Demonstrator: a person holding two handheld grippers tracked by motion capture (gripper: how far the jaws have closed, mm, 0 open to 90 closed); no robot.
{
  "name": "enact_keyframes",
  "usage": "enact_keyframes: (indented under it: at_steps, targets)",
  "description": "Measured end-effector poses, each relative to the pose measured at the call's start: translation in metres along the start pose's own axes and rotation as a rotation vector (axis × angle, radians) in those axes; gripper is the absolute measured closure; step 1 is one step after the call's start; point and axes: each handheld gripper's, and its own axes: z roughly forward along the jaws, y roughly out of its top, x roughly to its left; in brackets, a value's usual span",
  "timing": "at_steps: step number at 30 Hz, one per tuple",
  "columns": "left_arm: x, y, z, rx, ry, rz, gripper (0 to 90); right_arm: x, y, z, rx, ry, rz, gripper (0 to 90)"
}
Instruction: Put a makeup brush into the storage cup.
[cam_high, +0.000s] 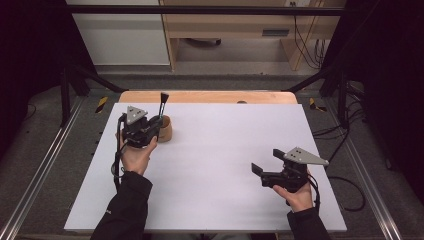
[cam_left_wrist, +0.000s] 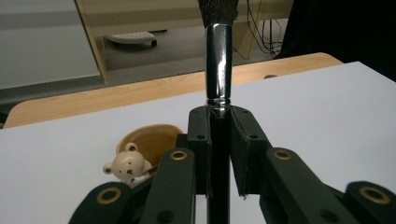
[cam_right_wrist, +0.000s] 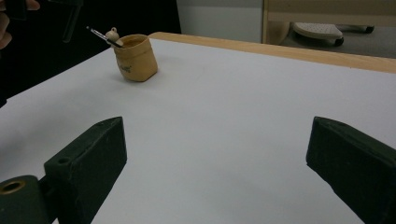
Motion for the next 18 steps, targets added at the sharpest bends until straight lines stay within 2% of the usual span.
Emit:
enact_keyframes:
  at_steps: [12,18]
  targets:
    - [-0.003,0.011,0.012,-0.039,0.018,0.012,78.7,0.0,-0.001,0.001,0.002,0.002,-0.003,5.7]
    - [-0.002,0.016,0.021,-0.046,0.022,0.003,78.7,0.0,-0.001,0.002,0.004,0.003,-0.001,5.7]
